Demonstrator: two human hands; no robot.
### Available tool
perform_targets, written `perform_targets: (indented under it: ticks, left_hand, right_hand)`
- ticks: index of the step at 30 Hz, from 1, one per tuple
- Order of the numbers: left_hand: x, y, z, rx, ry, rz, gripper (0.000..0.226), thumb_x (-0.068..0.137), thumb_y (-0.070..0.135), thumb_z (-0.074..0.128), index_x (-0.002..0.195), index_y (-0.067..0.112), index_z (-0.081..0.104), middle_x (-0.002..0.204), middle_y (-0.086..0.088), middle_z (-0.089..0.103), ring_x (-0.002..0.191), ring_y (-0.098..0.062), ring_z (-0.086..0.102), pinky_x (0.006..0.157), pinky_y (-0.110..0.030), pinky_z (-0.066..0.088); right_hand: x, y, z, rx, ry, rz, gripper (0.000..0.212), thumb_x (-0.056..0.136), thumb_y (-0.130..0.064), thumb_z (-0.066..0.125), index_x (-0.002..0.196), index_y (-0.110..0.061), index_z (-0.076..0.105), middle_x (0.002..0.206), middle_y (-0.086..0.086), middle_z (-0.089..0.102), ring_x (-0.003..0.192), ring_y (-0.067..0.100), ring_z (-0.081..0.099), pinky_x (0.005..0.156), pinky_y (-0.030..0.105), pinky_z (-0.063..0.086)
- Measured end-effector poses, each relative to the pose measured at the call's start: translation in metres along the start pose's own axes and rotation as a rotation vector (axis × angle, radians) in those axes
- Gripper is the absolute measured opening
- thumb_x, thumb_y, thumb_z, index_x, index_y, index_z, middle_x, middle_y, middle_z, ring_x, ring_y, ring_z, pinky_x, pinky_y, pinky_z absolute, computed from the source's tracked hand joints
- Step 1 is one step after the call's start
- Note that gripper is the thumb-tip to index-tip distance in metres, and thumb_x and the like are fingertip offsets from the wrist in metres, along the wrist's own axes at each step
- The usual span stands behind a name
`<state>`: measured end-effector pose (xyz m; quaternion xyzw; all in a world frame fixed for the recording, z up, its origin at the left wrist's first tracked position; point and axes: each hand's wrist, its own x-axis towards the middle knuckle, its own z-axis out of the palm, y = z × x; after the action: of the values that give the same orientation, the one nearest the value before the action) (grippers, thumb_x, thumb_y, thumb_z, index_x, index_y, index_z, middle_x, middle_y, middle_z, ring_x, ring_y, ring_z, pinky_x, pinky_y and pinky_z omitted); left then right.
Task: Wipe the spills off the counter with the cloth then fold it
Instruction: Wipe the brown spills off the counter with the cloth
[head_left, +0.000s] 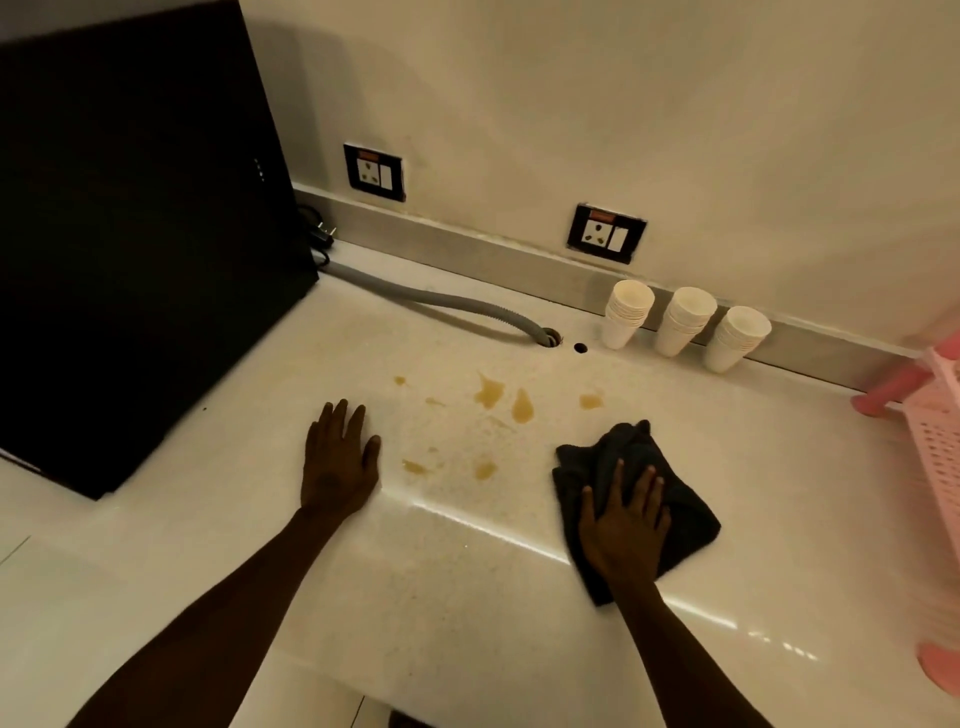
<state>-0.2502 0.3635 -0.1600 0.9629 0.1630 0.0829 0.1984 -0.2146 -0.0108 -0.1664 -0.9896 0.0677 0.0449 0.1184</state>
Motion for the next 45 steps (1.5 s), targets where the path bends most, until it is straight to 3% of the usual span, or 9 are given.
perform_targets:
  ticks: [6, 10, 13, 24, 28, 32, 36, 40, 45]
  left_hand:
    - [0.004, -0.008, 0.001, 0.007, -0.044, 0.017, 0.064, 0.103, 0.043, 0.038, 0.156, 0.008, 0.036, 0.166, -0.017, 0.029, 0.158, -0.033, 0.013, 0.129, -0.049, 0.016]
    - [0.010, -0.014, -0.003, 0.044, -0.023, 0.061, 0.070, 0.097, 0.050, 0.033, 0.148, 0.005, 0.049, 0.158, -0.020, 0.042, 0.155, -0.036, 0.023, 0.127, -0.049, 0.021]
    - [0.014, -0.021, -0.003, 0.042, -0.055, 0.066, 0.071, 0.098, 0.051, 0.033, 0.152, 0.007, 0.043, 0.164, -0.019, 0.033, 0.157, -0.034, 0.017, 0.129, -0.048, 0.014]
    - [0.022, -0.028, 0.005, 0.008, -0.075, 0.046, 0.065, 0.101, 0.047, 0.051, 0.154, 0.012, 0.041, 0.164, -0.015, 0.034, 0.155, -0.031, 0.024, 0.128, -0.047, 0.019]
    - [0.032, -0.039, 0.002, 0.043, -0.066, 0.075, 0.073, 0.096, 0.055, 0.054, 0.154, 0.014, 0.040, 0.162, -0.016, 0.037, 0.155, -0.033, 0.022, 0.126, -0.051, 0.022]
    - [0.036, -0.045, 0.008, 0.081, -0.103, 0.056, 0.087, 0.095, 0.068, 0.038, 0.163, 0.021, 0.012, 0.172, -0.015, 0.006, 0.159, -0.032, 0.000, 0.130, -0.050, 0.005]
    - [0.039, -0.046, 0.012, 0.097, -0.108, 0.052, 0.092, 0.092, 0.071, 0.032, 0.164, 0.022, 0.003, 0.172, -0.013, 0.004, 0.159, -0.031, -0.001, 0.130, -0.050, 0.004]
    - [0.039, -0.047, 0.012, 0.096, -0.113, 0.050, 0.091, 0.093, 0.070, 0.030, 0.164, 0.021, 0.001, 0.172, -0.012, 0.005, 0.160, -0.029, -0.001, 0.130, -0.048, 0.003]
    - [0.040, -0.046, 0.010, 0.076, -0.102, 0.039, 0.080, 0.098, 0.060, 0.023, 0.163, 0.016, 0.006, 0.172, -0.012, 0.009, 0.160, -0.027, 0.002, 0.130, -0.046, 0.005]
  right_hand:
    - [-0.021, -0.003, 0.014, -0.017, 0.001, -0.163, 0.068, 0.100, -0.057, 0.011, 0.161, -0.029, 0.004, 0.170, 0.011, 0.003, 0.157, 0.029, 0.001, 0.126, 0.051, 0.012]
    - [-0.002, -0.017, 0.009, 0.017, 0.023, -0.029, 0.068, 0.102, -0.057, 0.019, 0.162, -0.027, 0.005, 0.170, 0.015, 0.004, 0.157, 0.034, 0.001, 0.125, 0.056, 0.011]
    - [0.004, -0.052, 0.010, 0.037, 0.017, 0.017, 0.076, 0.100, -0.064, 0.024, 0.162, -0.026, 0.002, 0.170, 0.017, 0.002, 0.156, 0.036, 0.000, 0.125, 0.057, 0.009]
    - [-0.054, -0.103, 0.042, -0.010, 0.003, -0.321, 0.093, 0.090, -0.081, 0.019, 0.162, -0.024, 0.000, 0.171, 0.008, 0.002, 0.157, 0.028, -0.001, 0.126, 0.049, 0.002]
    - [-0.050, -0.106, 0.042, 0.016, 0.068, -0.123, 0.094, 0.091, -0.077, 0.013, 0.161, -0.014, 0.004, 0.169, 0.018, 0.008, 0.156, 0.035, 0.005, 0.125, 0.056, 0.015]
    - [-0.033, -0.143, 0.040, 0.079, 0.043, 0.006, 0.105, 0.084, -0.086, 0.016, 0.160, -0.017, -0.005, 0.168, 0.024, -0.004, 0.155, 0.041, -0.003, 0.124, 0.061, 0.009]
    - [-0.035, -0.181, 0.049, 0.135, 0.066, -0.067, 0.103, 0.084, -0.087, 0.025, 0.159, -0.028, -0.012, 0.167, 0.021, -0.015, 0.154, 0.041, -0.012, 0.122, 0.062, 0.001]
    - [-0.058, -0.220, 0.062, 0.084, 0.022, -0.208, 0.089, 0.094, -0.074, 0.017, 0.161, -0.017, -0.002, 0.170, 0.014, 0.001, 0.157, 0.033, -0.005, 0.123, 0.063, 0.005]
    - [-0.078, -0.208, 0.072, 0.080, -0.021, -0.393, 0.078, 0.100, -0.066, 0.016, 0.161, -0.019, 0.007, 0.170, 0.003, 0.010, 0.157, 0.021, 0.003, 0.126, 0.049, 0.000]
